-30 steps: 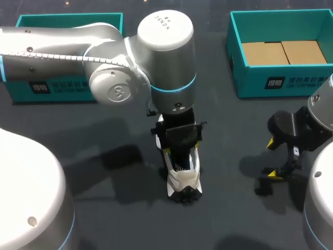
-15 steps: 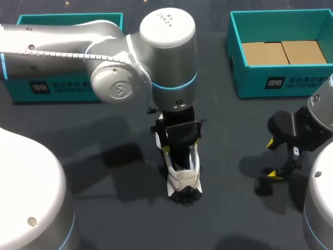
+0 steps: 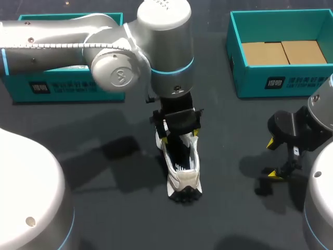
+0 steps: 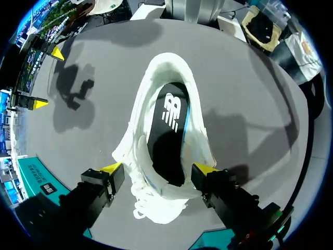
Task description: Take the shoe out of the shoebox, open the shoe tongue, remove and reinsert the insole, then place the shoe into the shoebox
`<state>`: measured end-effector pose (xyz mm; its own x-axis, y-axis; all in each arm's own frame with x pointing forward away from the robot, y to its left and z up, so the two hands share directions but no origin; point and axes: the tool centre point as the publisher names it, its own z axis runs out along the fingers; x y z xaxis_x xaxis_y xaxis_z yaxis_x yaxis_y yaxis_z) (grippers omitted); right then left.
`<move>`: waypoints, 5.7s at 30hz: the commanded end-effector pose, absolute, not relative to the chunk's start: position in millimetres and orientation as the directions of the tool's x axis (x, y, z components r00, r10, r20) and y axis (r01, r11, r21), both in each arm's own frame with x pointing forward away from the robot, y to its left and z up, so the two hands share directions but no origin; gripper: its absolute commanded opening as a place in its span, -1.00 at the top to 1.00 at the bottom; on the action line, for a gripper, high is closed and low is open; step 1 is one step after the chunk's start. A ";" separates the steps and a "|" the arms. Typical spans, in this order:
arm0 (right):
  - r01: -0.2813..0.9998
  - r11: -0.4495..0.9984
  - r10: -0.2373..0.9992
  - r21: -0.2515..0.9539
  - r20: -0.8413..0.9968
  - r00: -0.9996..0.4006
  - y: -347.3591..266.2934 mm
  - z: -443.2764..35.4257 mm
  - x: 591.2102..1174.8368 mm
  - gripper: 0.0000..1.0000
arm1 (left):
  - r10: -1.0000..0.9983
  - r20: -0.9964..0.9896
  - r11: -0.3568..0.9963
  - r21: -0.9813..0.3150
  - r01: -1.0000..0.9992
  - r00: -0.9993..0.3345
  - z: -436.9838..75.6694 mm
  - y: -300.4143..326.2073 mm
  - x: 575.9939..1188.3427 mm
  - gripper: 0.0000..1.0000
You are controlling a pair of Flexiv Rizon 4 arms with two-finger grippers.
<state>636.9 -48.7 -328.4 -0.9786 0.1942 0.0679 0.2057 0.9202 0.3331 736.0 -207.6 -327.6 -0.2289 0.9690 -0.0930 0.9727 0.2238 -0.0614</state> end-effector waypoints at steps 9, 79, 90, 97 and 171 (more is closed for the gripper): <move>0.205 0.920 0.195 0.333 0.064 -0.979 -49.4 -327.9 634.3 -1.00 | 0.973 -0.087 0.206 -0.074 0.976 -0.212 -321.7 -198.2 738.5 -0.77; 0.205 0.920 0.195 0.333 0.064 -0.979 -49.4 -327.9 634.3 -1.00 | 0.977 -0.160 0.091 -0.286 0.954 -0.141 -345.8 -197.0 721.1 0.36; 0.205 0.920 0.195 0.333 0.064 -0.979 -49.4 -327.9 634.3 -1.00 | 0.965 -0.230 0.070 -0.222 0.972 -0.123 -311.0 -205.6 721.3 0.35; 0.205 0.920 0.195 0.333 0.064 -0.979 -49.4 -327.9 634.3 -1.00 | 0.971 -0.202 0.075 -0.260 0.963 -0.131 -340.9 -220.7 708.0 0.36; 0.205 0.920 0.195 0.333 0.064 -0.979 -49.4 -327.9 634.3 -1.00 | 0.040 0.026 0.988 -0.148 0.036 -0.999 -268.2 -205.5 600.7 -1.00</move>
